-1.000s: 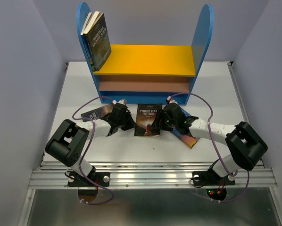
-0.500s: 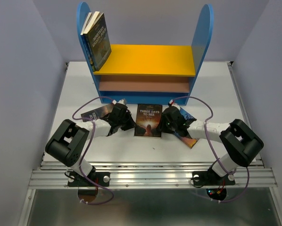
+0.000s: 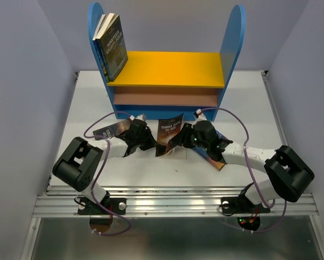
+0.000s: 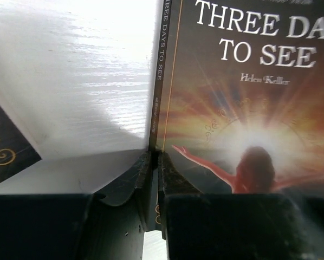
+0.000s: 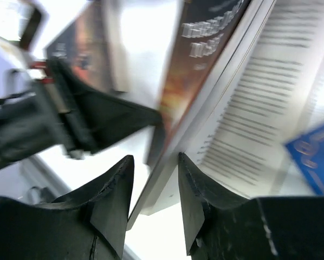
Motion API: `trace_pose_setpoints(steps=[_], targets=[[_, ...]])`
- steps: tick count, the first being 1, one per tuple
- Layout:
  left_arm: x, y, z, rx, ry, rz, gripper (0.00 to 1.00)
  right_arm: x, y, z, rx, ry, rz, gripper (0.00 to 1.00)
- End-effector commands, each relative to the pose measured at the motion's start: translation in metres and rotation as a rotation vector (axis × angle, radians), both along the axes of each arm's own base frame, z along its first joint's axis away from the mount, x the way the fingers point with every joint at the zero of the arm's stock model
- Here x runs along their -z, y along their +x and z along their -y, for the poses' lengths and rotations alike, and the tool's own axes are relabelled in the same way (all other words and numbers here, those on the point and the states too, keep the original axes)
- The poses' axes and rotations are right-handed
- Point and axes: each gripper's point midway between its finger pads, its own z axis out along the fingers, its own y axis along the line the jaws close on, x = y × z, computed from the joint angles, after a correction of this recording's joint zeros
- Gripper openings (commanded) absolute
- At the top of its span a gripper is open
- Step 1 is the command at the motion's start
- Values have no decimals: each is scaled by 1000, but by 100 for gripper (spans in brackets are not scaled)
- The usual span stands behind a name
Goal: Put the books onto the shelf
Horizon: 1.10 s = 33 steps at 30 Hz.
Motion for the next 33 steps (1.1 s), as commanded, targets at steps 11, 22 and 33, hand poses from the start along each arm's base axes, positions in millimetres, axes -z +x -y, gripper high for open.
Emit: trace_pose_setpoints(steps=[11,22,33], targets=[[25,-43,9,88,-3,-137,17,-5,5,-22,10,15,-58,52],[25,-42,11,92,-6,-137,17,8,6,-3,86,-96,-111,28],[-29,-31,28,131,-118,-25,54,-41,11,-10,-12,-8,127,1]])
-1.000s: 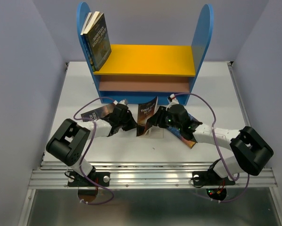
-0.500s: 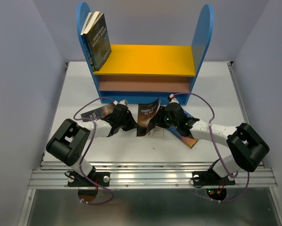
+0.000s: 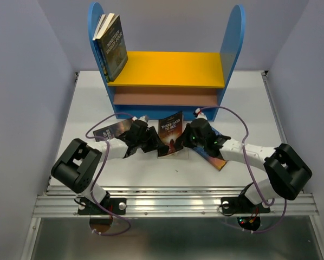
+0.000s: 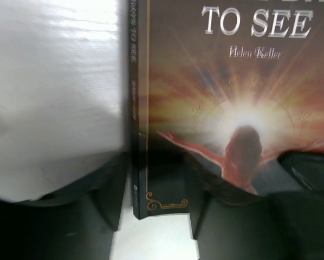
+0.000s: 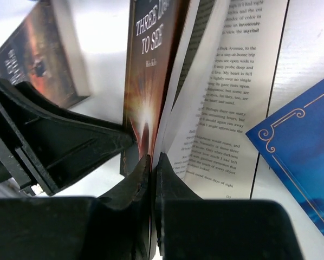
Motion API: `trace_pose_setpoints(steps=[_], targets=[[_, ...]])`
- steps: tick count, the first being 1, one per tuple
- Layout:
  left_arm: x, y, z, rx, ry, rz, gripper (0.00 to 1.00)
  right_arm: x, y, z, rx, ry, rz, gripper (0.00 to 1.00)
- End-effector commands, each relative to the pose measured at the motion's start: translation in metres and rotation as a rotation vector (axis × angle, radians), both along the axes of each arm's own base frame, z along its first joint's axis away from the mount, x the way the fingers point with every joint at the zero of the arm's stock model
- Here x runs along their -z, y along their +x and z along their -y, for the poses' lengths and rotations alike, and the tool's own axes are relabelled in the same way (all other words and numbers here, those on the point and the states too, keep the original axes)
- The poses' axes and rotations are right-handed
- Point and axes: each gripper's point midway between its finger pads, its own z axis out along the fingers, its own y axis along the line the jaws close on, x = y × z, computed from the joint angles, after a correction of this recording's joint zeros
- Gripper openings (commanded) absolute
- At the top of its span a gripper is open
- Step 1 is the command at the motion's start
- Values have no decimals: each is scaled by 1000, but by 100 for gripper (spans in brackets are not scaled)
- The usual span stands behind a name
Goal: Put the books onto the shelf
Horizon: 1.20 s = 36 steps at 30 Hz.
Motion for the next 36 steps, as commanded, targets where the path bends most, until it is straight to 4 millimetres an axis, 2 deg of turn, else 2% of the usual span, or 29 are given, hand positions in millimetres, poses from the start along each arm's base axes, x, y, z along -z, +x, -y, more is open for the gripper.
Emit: trace_pose_setpoints(steps=[1,2,3,4,5,6,8,9,10,11,12,13,17,18,22,27,32,36], targets=[[-30,-21,14,86,-68,7,59,-60,-1,-18,-111,127,233,1],[-36,-21,13,84,-74,19,66,-69,-5,-18,-142,146,271,1],[-40,-22,12,81,-77,30,77,-79,-7,-16,-146,161,305,1],[-51,-23,10,77,-86,53,83,-98,-9,-13,-149,187,361,1],[-54,-22,7,65,-83,63,93,-107,-10,-10,-153,184,397,1],[-64,-24,5,62,-94,83,95,-123,-13,-6,-152,205,435,1],[-75,-25,2,54,-109,110,99,-139,-17,-2,-157,217,473,1],[-79,-27,0,56,-122,117,99,-144,-20,-1,-167,220,478,1],[-96,-28,-1,54,-156,157,99,-160,-24,2,-173,238,513,1],[-104,-29,0,61,-177,179,99,-165,-27,3,-175,251,520,1],[-124,-32,-1,70,-216,228,99,-173,-29,5,-174,262,534,1],[-134,-33,-1,74,-236,258,99,-179,-32,7,-178,271,550,1],[-181,-46,-3,124,-347,397,99,-227,-51,9,-239,351,648,1],[-181,-47,-3,131,-355,397,99,-232,-54,9,-251,363,656,1],[-215,-57,-3,202,-452,491,99,-253,-66,8,-307,392,691,1],[-230,-49,-11,187,-484,541,99,-275,-82,8,-367,447,732,1],[-250,-55,-9,251,-566,586,99,-285,-89,6,-394,486,738,1],[-265,-64,-8,298,-597,635,84,-285,-94,2,-428,504,731,1]])
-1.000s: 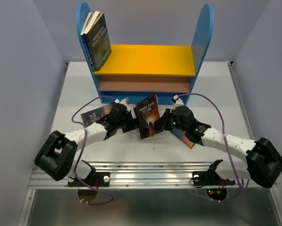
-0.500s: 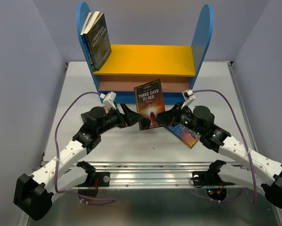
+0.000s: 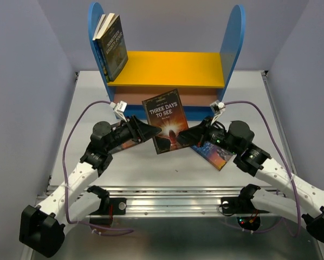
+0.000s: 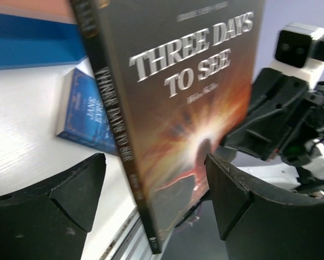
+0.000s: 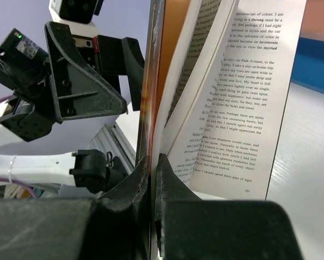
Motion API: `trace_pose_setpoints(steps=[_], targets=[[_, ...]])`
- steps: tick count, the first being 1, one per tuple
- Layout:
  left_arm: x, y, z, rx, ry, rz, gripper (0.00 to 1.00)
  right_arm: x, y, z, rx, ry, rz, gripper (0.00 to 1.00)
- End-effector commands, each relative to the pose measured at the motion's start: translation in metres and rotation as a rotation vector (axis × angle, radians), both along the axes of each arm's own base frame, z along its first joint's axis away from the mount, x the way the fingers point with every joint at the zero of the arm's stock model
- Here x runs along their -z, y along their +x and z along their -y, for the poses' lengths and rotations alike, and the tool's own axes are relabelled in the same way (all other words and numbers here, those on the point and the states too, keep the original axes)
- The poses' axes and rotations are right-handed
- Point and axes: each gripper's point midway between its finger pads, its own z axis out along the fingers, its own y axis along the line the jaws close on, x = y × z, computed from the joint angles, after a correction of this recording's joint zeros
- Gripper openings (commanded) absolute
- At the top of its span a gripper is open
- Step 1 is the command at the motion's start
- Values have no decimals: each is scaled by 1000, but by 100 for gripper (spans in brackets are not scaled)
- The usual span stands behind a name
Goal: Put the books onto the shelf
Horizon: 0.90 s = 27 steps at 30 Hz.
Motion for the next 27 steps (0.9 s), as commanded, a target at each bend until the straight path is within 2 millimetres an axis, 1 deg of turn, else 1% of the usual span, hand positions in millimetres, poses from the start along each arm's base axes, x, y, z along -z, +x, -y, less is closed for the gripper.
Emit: trace_pose_setpoints(steps=[1,2,3,5,6,8,9,10,11,12,14,15,16,17,18,19,20,21,22,23,24,25,27], targets=[[-37,-18,5,99,-77,156,83,-74,-15,-4,-72,164,162,1],[-38,-20,6,113,-81,164,82,-75,-16,-5,-80,167,167,1],[-38,-23,7,130,-86,164,70,-76,-17,-5,-89,176,169,1],[-39,-24,7,140,-93,166,58,-80,-18,-5,-91,182,176,1],[-40,-25,7,143,-96,168,47,-79,-18,-5,-90,181,172,1],[-44,-26,6,139,-103,179,38,-80,-18,-5,-88,183,173,1],[-45,-26,6,136,-106,181,26,-79,-17,-5,-83,184,168,1],[-46,-27,5,133,-108,184,21,-79,-17,-4,-80,185,169,1],[-46,-28,5,135,-109,184,13,-79,-16,-4,-76,183,166,1],[-46,-26,5,126,-112,181,0,-78,-13,-3,-61,181,161,1],[-48,-26,4,120,-112,189,0,-73,-9,-2,-39,160,148,1],[-48,-24,3,109,-110,193,0,-72,-2,1,6,155,140,1],[-51,-22,2,100,-108,199,0,-64,3,5,42,127,120,1],[-59,-19,1,79,-103,228,0,-58,16,13,130,95,93,3],[-56,-16,0,66,-91,228,0,-64,22,18,174,105,100,18],[-67,-12,-1,47,-78,242,0,-54,28,25,222,62,68,57],[-91,-6,-5,4,-68,315,0,-51,37,37,311,36,46,79],[-92,1,-7,-25,-33,306,0,-50,41,42,348,26,36,100],[-102,8,-12,-76,-15,330,0,-48,42,49,380,11,20,100],[-113,8,-13,-80,-2,360,0,-45,45,54,411,-2,9,100],[-124,15,-19,-137,12,383,0,-46,48,62,457,-6,8,100],[-147,17,-25,-172,37,449,0,-42,48,68,478,-25,0,100],[-168,23,-36,-250,57,496,0,-38,49,76,516,-39,-4,100]])
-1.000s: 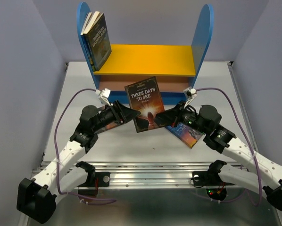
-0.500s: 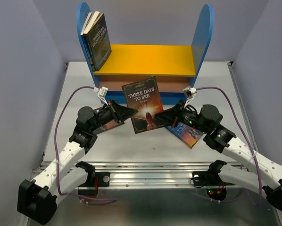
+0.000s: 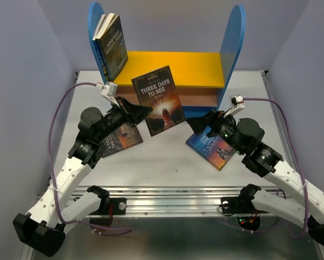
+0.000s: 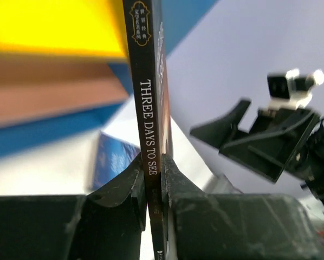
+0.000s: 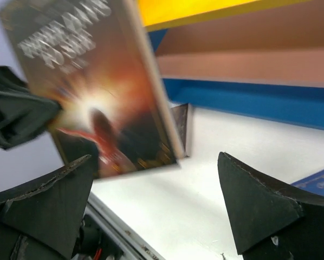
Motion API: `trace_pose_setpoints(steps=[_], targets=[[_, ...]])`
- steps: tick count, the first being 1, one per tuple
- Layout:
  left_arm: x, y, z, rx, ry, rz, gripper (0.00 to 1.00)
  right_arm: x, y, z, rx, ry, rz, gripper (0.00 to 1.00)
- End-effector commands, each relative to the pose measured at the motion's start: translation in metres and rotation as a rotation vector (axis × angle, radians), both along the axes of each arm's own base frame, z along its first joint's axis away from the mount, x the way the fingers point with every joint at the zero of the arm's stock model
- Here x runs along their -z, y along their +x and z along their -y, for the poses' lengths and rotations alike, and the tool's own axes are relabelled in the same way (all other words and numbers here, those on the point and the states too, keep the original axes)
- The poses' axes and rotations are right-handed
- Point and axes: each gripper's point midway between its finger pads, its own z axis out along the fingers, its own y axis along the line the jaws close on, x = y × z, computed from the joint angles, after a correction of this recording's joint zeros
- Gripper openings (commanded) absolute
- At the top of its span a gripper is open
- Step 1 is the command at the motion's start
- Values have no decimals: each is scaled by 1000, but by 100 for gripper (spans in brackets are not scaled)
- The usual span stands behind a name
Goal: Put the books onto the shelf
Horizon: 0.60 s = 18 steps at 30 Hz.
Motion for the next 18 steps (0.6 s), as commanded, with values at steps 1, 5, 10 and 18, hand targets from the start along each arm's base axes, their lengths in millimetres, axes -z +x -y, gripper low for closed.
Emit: trace_pose_setpoints(steps=[1,5,10,18], targets=[[-117,5,-31,-184,7,373,0,-11,9,38,186,-22,13,100],[-165,15,-51,-330,36,525,0,-4,8,45,212,-38,9,100],[-195,56,-71,-531,148,612,0,-4,6,47,208,-54,12,100],[-207,104,-85,-714,361,760,0,-2,14,46,227,-88,15,100]])
